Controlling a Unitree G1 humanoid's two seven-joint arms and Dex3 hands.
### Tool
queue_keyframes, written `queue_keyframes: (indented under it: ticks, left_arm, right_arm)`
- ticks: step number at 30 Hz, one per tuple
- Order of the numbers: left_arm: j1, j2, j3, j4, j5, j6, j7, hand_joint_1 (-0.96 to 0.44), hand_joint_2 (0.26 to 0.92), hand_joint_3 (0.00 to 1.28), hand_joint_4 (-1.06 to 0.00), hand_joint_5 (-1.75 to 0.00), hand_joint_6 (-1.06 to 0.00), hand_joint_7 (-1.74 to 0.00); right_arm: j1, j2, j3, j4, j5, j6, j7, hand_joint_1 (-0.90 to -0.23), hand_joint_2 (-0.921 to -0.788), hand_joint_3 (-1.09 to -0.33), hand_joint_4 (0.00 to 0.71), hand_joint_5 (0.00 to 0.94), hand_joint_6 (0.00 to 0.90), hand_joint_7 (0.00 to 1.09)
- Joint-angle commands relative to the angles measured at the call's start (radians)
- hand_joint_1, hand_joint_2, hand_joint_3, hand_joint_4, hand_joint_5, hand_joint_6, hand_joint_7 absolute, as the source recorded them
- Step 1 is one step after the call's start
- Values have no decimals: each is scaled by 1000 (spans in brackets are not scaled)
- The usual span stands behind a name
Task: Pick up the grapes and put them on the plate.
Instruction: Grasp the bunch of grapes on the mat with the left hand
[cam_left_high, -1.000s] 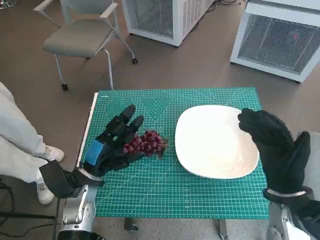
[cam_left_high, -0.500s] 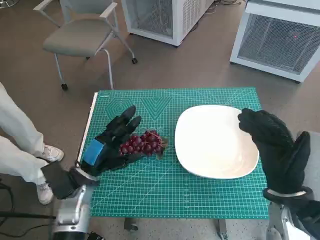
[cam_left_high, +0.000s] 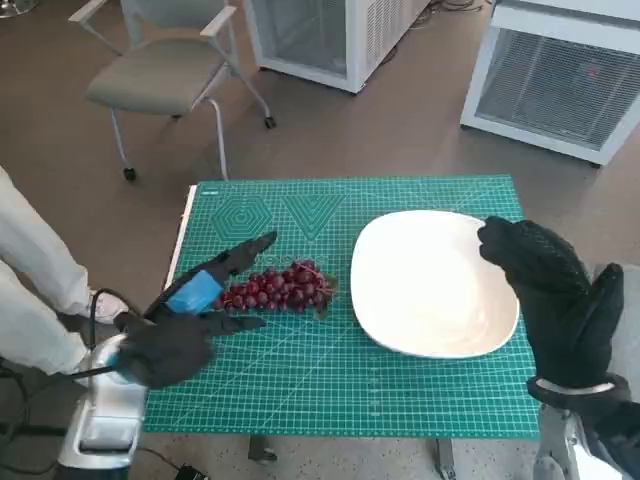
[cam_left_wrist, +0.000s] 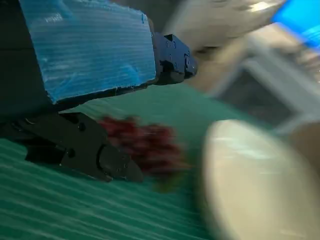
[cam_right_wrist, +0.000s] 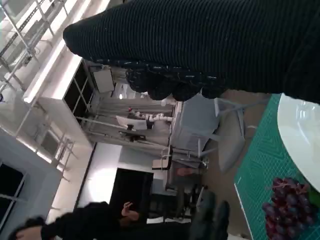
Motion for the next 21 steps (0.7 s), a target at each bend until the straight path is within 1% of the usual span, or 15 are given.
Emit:
queue_keyframes:
  ticks: [1,5,10,16,21]
  left_arm:
    - [-2,-2,-64,-93,90,112,-2,-53,782,0,-107,-7,-243,-13]
    - [-14,-5,-97,-104,120,160,-8,-42,783,1,-112,-7,-254,-15]
    - [-37,-10,-128,-89,131,186,-1,-23,784,1,-122,-9,-265,-14]
    - [-87,-17,-180,-41,166,202,14,-13,786,2,-138,-12,-276,-14]
    - [-148,-35,-232,50,200,200,36,-9,787,1,-145,-11,-295,-17]
  right_arm:
    - [27,2,-1,6,1,16,-6,-403,-921,-637,391,710,156,985]
    - [28,2,-1,4,2,18,-7,-403,-921,-638,391,712,156,985]
    - [29,0,-3,0,4,22,-7,-403,-921,-638,391,713,156,985]
    - [29,0,-6,0,4,24,-8,-402,-921,-637,392,714,157,985]
    - [27,0,-7,2,4,25,-7,-400,-921,-637,394,716,158,983]
